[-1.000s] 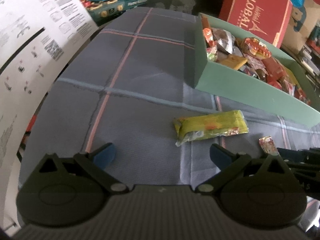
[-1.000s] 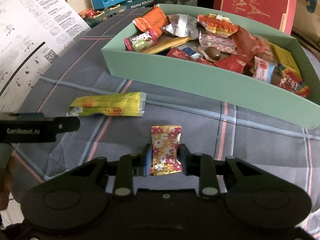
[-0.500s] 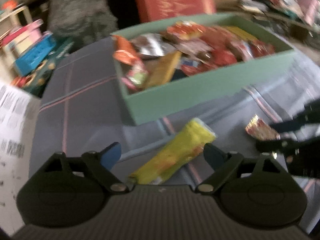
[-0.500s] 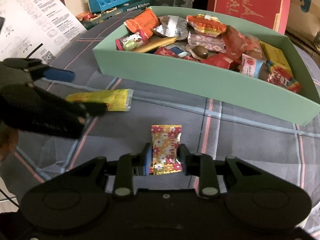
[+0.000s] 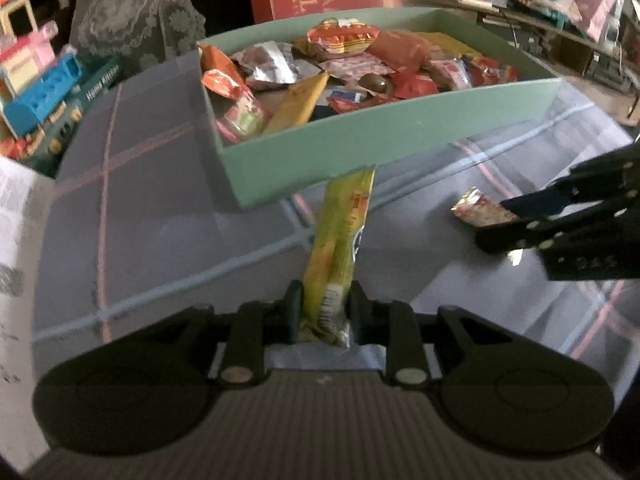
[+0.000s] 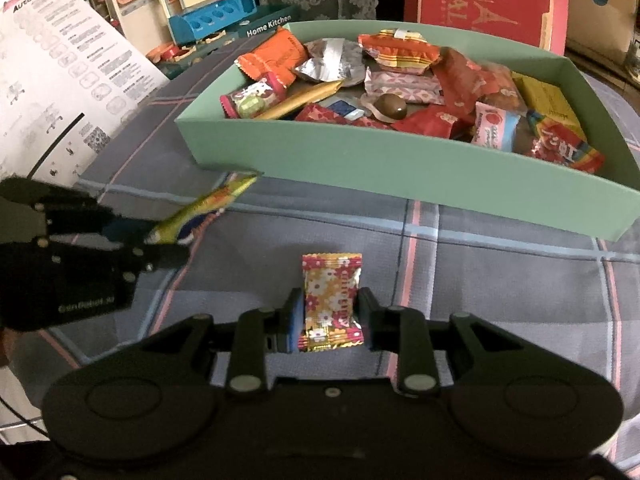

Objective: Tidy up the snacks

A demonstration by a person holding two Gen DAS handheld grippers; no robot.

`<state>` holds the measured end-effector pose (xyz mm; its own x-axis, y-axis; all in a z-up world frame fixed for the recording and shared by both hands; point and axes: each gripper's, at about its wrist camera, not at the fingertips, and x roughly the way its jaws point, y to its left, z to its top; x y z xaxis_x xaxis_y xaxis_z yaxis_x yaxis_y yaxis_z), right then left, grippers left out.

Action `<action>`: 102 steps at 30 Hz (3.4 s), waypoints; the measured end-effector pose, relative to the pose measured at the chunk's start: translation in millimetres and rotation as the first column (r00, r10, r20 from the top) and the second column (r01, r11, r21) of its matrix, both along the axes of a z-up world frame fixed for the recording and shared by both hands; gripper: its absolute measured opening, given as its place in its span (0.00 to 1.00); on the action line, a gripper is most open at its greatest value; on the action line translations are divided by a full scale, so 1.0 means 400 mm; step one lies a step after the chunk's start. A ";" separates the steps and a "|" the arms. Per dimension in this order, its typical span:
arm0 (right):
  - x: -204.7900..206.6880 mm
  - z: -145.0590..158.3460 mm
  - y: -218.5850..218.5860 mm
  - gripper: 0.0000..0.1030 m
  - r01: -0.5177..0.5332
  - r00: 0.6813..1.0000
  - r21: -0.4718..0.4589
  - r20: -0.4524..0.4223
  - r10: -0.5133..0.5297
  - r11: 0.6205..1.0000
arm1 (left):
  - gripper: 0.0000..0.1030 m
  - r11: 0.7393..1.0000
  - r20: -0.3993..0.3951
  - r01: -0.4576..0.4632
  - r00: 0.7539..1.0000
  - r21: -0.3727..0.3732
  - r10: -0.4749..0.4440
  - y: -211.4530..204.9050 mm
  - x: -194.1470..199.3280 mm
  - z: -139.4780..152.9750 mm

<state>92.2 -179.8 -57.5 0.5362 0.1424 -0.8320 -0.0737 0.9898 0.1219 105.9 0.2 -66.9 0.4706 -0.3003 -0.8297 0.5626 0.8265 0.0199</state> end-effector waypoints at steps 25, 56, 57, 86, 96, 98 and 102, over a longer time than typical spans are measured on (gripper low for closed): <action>-0.015 0.136 -0.074 0.26 0.091 0.992 0.155 0.069 -0.103 0.984 | 0.22 0.963 0.017 -0.172 0.984 -0.207 0.179 0.028 -0.038 0.167; 0.244 0.126 -0.248 0.81 0.223 0.969 0.293 0.033 -0.243 0.929 | 0.83 0.965 0.109 -0.251 0.960 -0.079 0.259 -0.157 0.383 0.150; 0.240 0.126 -0.251 0.83 0.227 0.968 0.294 0.033 -0.247 0.928 | 0.83 0.966 0.101 -0.246 0.962 -0.077 0.253 -0.156 0.378 0.145; 0.019 0.198 -0.243 1.00 0.269 0.958 0.257 0.032 -0.286 0.928 | 1.00 0.933 0.009 -0.317 0.946 -0.168 0.323 -0.042 0.025 0.199; -0.061 0.187 -0.253 1.00 0.269 0.961 0.190 0.007 -0.275 0.944 | 1.00 0.921 -0.016 -0.357 0.933 -0.153 0.359 -0.006 -0.060 0.191; -0.070 0.186 -0.251 1.00 0.268 0.962 0.178 0.009 -0.274 0.947 | 1.00 0.923 0.004 -0.362 0.931 -0.129 0.365 -0.009 -0.071 0.190; -0.083 0.181 -0.252 1.00 0.266 0.963 0.144 0.007 -0.270 0.953 | 1.00 0.923 0.006 -0.371 0.928 -0.107 0.373 -0.009 -0.083 0.182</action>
<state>59.1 -280.5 15.0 0.5925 0.1044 -0.7988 0.1871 0.9466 0.2625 72.7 -3.5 5.9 0.5855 -0.1817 -0.7901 0.2149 0.9745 -0.0649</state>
